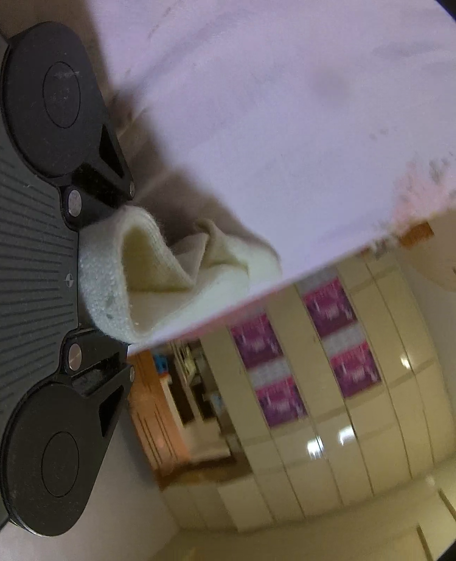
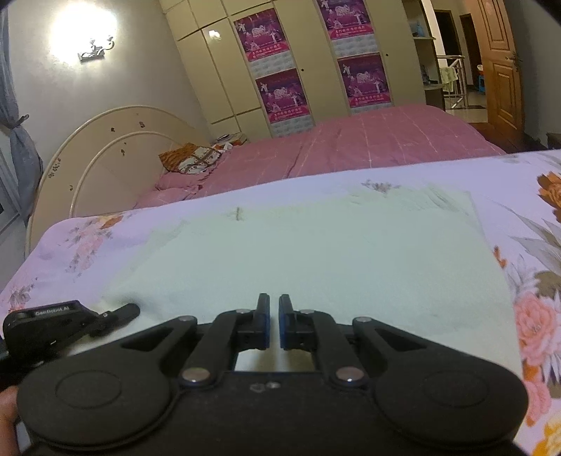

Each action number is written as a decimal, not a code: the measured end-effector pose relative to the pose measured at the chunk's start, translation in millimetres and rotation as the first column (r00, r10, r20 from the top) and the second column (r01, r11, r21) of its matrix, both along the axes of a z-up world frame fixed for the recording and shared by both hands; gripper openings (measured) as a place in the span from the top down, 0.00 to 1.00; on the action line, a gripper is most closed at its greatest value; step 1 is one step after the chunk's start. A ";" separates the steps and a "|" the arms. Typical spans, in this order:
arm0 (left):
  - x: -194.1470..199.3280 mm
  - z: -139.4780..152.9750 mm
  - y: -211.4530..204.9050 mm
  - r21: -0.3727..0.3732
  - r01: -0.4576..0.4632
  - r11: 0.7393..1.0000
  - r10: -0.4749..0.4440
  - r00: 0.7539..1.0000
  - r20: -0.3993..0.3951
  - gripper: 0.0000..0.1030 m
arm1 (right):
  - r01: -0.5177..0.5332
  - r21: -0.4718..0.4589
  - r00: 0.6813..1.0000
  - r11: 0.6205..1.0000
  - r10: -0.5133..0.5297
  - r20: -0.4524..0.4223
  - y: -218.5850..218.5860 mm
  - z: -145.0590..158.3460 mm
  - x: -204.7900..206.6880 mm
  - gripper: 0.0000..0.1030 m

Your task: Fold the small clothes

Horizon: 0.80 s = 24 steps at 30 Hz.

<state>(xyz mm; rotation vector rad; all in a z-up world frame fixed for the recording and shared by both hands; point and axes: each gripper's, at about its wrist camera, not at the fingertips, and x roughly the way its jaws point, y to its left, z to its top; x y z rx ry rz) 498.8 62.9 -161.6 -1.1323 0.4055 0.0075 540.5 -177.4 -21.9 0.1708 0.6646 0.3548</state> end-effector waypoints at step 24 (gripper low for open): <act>87.7 133.6 -101.0 0.489 0.386 0.782 -0.401 0.913 -0.080 0.93 | 0.063 0.180 0.988 0.982 -0.037 -0.148 -23.3 -26.9 20.5 1.00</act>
